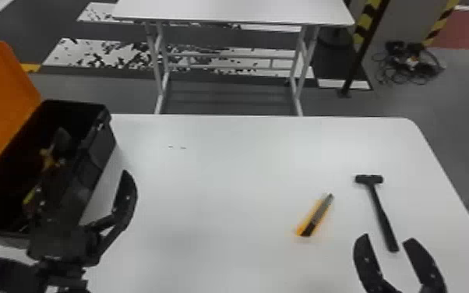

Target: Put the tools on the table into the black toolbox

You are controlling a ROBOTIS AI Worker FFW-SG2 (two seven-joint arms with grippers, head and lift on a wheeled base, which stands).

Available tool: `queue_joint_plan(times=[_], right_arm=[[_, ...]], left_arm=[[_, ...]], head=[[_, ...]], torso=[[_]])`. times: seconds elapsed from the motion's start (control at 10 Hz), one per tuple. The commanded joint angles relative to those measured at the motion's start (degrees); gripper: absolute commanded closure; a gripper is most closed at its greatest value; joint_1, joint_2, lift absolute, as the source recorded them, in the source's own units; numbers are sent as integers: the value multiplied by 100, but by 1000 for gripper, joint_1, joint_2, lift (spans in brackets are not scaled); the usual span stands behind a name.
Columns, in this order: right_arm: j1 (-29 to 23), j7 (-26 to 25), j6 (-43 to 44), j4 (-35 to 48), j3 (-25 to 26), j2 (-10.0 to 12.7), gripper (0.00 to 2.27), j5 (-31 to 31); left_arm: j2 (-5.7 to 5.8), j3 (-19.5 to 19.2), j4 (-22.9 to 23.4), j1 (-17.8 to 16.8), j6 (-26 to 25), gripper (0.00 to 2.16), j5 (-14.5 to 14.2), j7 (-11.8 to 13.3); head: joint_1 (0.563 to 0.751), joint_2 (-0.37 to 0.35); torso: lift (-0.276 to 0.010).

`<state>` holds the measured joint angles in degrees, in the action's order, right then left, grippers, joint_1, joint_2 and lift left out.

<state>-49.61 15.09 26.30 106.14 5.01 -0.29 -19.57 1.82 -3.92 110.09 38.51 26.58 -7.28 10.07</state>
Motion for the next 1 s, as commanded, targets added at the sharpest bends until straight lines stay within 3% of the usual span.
queue_joint_plan(times=[0.0,0.2,0.6,0.9], right_arm=[[39,-50,-587,135,0,11,194,41],[101,-190,-1237,363,-17,34,194,76],[514,-682,-3434,1049,-246,34,194,296],[883,-999,-4208,1119,-448,34,194,489]], left_arm=[[37,163,-251,77,457,26,236,-199],[81,357,-497,95,844,26,420,-357],[143,497,-638,104,844,26,446,-339],[187,497,-655,104,826,29,446,-339]], head=[[695,-39],[695,-43],[695,-45],[695,-1]], torso=[[-75],[-75],[-75],[-75]])
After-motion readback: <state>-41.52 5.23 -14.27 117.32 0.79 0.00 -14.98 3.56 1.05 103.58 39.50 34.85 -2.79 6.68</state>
